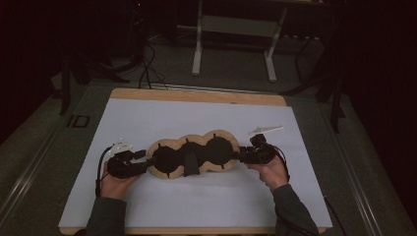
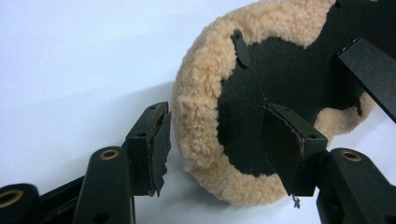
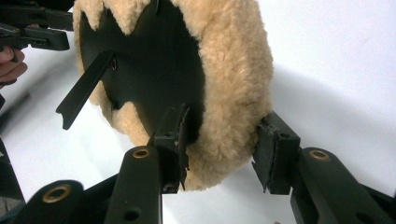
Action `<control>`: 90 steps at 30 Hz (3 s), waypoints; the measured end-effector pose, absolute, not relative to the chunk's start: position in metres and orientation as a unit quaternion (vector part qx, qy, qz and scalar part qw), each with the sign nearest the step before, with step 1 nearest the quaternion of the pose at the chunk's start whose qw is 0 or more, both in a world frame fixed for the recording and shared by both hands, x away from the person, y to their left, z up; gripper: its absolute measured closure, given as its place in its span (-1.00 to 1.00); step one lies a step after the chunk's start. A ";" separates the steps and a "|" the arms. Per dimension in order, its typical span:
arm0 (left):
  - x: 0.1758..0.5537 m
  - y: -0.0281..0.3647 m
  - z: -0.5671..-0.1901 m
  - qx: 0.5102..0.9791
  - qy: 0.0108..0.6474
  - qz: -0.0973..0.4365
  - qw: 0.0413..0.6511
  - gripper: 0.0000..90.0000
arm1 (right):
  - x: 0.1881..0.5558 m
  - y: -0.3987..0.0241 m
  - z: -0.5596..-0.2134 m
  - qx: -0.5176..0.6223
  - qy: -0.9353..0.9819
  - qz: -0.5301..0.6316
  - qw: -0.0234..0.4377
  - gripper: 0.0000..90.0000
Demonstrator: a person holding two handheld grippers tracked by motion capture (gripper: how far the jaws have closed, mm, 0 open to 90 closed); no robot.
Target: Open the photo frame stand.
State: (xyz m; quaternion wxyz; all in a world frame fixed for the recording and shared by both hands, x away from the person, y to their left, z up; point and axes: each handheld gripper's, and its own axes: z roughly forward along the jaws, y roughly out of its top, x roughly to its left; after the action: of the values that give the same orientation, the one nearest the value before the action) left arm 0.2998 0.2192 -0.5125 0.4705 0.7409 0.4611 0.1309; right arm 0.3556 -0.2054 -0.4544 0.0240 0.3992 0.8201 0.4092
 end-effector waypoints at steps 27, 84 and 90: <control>0.306 0.213 -0.525 0.755 0.469 0.080 0.452 0.05 | 0.353 -0.209 -0.462 0.372 0.835 0.402 0.051 0.29; 0.305 0.209 -0.511 0.757 0.442 0.127 0.464 0.32 | 0.353 -0.209 -0.493 0.376 0.846 0.368 0.086 0.18; 0.307 0.206 -0.508 0.753 0.439 0.151 0.466 0.32 | 0.355 -0.208 -0.498 0.382 0.841 0.371 0.092 0.18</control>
State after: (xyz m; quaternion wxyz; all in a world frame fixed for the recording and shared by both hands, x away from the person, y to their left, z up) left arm 0.3072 0.2062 -0.5082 0.4662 0.7528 0.4394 0.1509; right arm 0.3547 -0.2084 -0.4976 0.0923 0.3824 0.8413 0.3707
